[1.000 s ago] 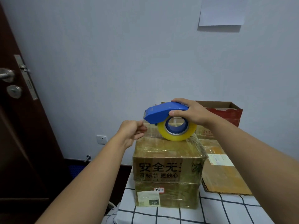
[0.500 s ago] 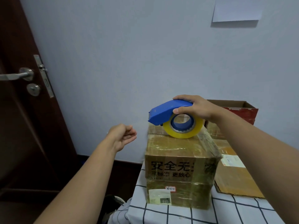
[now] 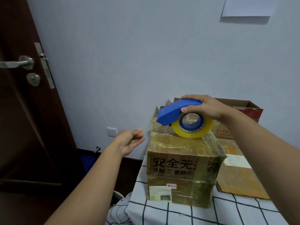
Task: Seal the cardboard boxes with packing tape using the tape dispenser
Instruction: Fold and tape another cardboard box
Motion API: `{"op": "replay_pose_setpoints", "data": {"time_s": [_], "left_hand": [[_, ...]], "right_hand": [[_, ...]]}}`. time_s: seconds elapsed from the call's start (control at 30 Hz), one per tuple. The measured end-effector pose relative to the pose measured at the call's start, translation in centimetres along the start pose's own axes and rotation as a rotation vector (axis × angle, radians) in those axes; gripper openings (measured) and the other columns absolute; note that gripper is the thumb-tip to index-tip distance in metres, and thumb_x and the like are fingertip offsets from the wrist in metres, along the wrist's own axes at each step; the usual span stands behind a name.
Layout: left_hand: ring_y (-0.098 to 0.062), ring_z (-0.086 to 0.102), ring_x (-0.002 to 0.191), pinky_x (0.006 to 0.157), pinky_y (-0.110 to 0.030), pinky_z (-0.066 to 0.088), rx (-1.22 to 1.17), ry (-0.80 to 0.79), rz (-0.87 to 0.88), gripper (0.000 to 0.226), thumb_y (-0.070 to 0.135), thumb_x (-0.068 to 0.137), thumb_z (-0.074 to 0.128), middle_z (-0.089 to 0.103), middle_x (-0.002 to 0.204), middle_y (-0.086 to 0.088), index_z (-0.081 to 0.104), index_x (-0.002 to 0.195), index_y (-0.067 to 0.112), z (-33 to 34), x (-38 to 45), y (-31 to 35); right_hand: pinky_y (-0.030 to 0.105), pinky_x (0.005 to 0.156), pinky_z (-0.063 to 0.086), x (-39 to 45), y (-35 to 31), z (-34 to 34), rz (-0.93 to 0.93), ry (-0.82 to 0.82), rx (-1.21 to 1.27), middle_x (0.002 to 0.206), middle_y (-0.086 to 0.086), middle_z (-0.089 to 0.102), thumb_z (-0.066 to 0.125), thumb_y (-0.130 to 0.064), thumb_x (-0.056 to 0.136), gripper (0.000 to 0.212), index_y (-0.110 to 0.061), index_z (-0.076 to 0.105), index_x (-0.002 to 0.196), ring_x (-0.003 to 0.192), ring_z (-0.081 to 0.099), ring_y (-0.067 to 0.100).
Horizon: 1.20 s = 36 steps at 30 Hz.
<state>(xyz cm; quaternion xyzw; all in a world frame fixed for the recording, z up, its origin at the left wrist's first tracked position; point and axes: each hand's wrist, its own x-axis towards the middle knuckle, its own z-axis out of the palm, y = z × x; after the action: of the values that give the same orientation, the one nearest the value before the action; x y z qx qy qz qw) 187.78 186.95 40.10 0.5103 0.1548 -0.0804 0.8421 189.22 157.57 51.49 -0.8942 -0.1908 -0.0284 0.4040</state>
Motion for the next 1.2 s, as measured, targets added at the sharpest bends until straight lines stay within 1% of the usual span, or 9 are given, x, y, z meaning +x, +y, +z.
{"op": "replay_pose_setpoints", "data": {"time_s": [0.23,0.4,0.47,0.63,0.7,0.8,0.9,1.07,1.2], "left_hand": [[-0.016,0.06,0.069,0.053,-0.026,0.059,-0.016,0.013,-0.041,0.01,0.003,0.094,0.061,0.058,0.07,-0.01,0.063,0.086,-0.002,-0.1,0.5,-1.4],[-0.008,0.05,0.035,0.036,-0.018,0.043,0.165,0.022,-0.039,0.017,0.015,0.096,0.062,0.06,0.061,-0.006,0.063,0.09,-0.001,1.4,0.6,-3.8],[-0.013,0.056,0.047,0.045,-0.021,0.044,0.437,0.072,0.014,0.027,0.03,0.093,0.066,0.065,0.064,-0.004,0.064,0.088,0.004,1.6,0.6,-4.1],[-0.024,0.048,0.131,0.104,-0.035,0.039,0.845,0.263,0.307,0.046,0.024,0.099,0.053,0.051,0.144,-0.005,0.047,0.143,0.013,0.6,-0.1,-4.2],[-0.016,0.049,0.128,0.096,-0.026,0.042,0.683,0.158,0.437,0.032,0.035,0.1,0.047,0.06,0.13,0.011,0.059,0.13,0.029,1.4,-1.4,-4.1],[-0.006,0.062,0.113,0.088,-0.03,0.05,0.592,-0.174,0.292,0.035,0.059,0.089,0.054,0.066,0.112,0.023,0.059,0.121,0.047,3.0,-2.9,-4.3],[-0.009,0.071,0.092,0.076,-0.029,0.053,0.611,-0.231,0.214,0.031,0.041,0.092,0.06,0.073,0.102,0.01,0.057,0.123,0.038,3.1,-2.7,-4.3],[-0.013,0.066,0.104,0.084,-0.029,0.049,0.774,-0.242,0.147,0.041,0.035,0.097,0.054,0.068,0.121,0.007,0.049,0.138,0.028,3.5,-3.4,-3.0],[-0.023,0.038,0.137,0.108,-0.038,0.035,1.18,-0.086,0.403,0.073,0.036,0.091,0.057,0.036,0.154,0.001,0.021,0.154,0.028,5.1,-3.4,-2.1]], "right_hand": [[0.018,0.081,0.045,-0.1,-0.2,0.4,0.008,0.018,-0.001,0.12,-0.026,0.058,0.074,-0.066,0.066,0.065,-0.044,0.06,0.126,0.102,0.061,-0.001],[0.013,0.074,0.044,-0.2,-0.3,0.8,0.006,0.033,0.001,0.117,-0.028,0.059,0.074,-0.066,0.065,0.06,-0.049,0.06,0.121,0.094,0.06,-0.015],[0.013,0.075,0.045,-0.3,-0.2,0.9,0.009,0.043,0.007,0.117,-0.028,0.059,0.074,-0.066,0.064,0.059,-0.05,0.06,0.119,0.096,0.061,-0.01],[0.013,0.076,0.044,-0.3,-0.1,0.9,0.005,0.053,0.019,0.118,-0.025,0.06,0.074,-0.063,0.068,0.059,-0.046,0.059,0.122,0.101,0.061,-0.002],[0.014,0.077,0.044,-0.2,0.1,0.9,0.009,0.055,0.015,0.118,-0.024,0.06,0.076,-0.059,0.072,0.055,-0.045,0.06,0.124,0.102,0.061,-0.001],[0.016,0.077,0.044,-0.1,0.3,0.9,0.011,0.055,0.017,0.119,-0.023,0.06,0.077,-0.053,0.078,0.052,-0.042,0.06,0.126,0.103,0.061,0.001],[0.015,0.074,0.045,-0.2,0.3,1.0,0.013,0.056,0.026,0.117,-0.023,0.06,0.077,-0.052,0.079,0.05,-0.043,0.059,0.125,0.1,0.062,0.0],[0.011,0.07,0.043,-0.2,0.4,1.0,0.007,0.055,0.022,0.116,-0.026,0.059,0.077,-0.053,0.079,0.05,-0.044,0.058,0.124,0.095,0.061,-0.005],[0.014,0.075,0.043,-0.2,0.6,1.0,-0.006,0.059,0.021,0.117,-0.023,0.059,0.077,-0.057,0.078,0.055,-0.041,0.058,0.127,0.1,0.061,0.0]]}}
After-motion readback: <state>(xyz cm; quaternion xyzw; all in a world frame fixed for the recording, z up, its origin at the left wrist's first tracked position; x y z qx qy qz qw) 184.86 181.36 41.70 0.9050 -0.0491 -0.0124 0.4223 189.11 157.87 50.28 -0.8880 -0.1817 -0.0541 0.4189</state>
